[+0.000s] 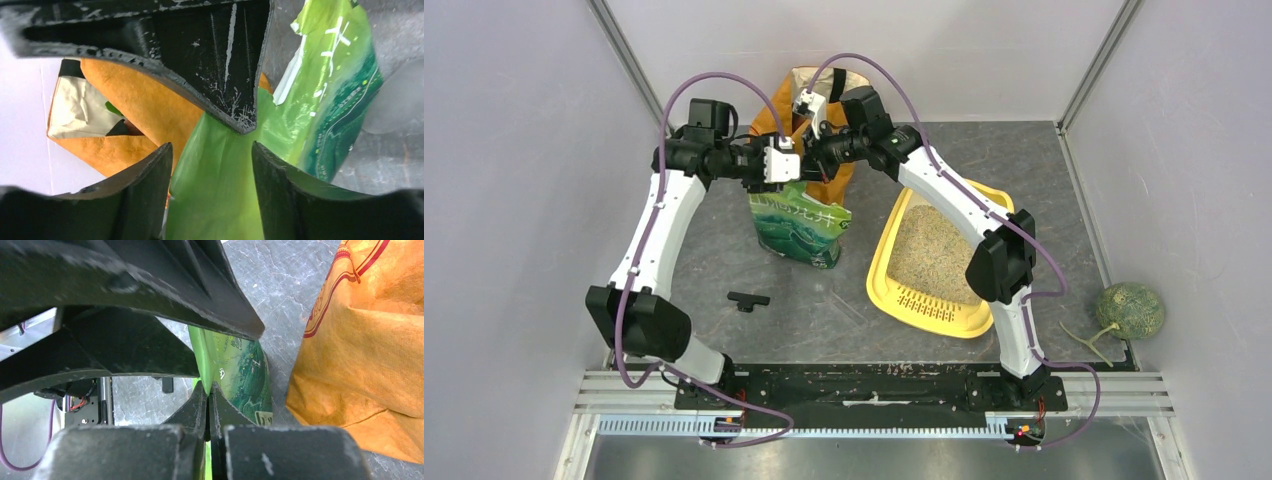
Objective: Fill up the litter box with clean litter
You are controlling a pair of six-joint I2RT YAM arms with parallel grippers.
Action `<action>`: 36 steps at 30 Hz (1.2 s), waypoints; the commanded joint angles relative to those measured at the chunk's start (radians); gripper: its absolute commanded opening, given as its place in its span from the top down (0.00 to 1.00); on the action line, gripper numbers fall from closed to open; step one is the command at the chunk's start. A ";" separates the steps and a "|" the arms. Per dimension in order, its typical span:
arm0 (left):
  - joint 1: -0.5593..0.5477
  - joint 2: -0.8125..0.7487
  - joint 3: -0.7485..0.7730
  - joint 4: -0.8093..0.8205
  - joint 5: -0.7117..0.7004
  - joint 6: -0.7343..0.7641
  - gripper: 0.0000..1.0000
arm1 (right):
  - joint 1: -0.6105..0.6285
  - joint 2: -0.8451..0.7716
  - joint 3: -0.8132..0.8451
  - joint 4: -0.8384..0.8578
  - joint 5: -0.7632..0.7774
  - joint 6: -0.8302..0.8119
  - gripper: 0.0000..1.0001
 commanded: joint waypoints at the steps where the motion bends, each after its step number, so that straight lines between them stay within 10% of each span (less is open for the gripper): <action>1: -0.021 0.015 -0.010 0.030 -0.060 0.089 0.44 | 0.001 -0.067 0.050 0.018 -0.041 0.002 1.00; 7: -0.020 -0.003 -0.037 0.022 -0.088 0.105 0.95 | -0.031 -0.095 0.022 0.043 -0.072 0.050 0.95; 11: -0.013 -0.024 -0.042 0.049 -0.064 0.017 0.98 | -0.069 -0.126 -0.018 -0.010 -0.079 0.082 0.29; 14: -0.001 -0.066 -0.087 0.113 -0.037 -0.026 0.98 | -0.099 -0.170 -0.109 -0.076 -0.044 0.047 0.13; 29: 0.014 -0.134 -0.144 0.291 -0.035 -0.232 0.98 | -0.126 -0.105 -0.303 -0.047 -0.172 0.137 0.20; 36: 0.034 -0.142 -0.139 0.295 0.008 -0.329 0.98 | -0.058 -0.170 -0.430 0.025 0.129 0.087 0.50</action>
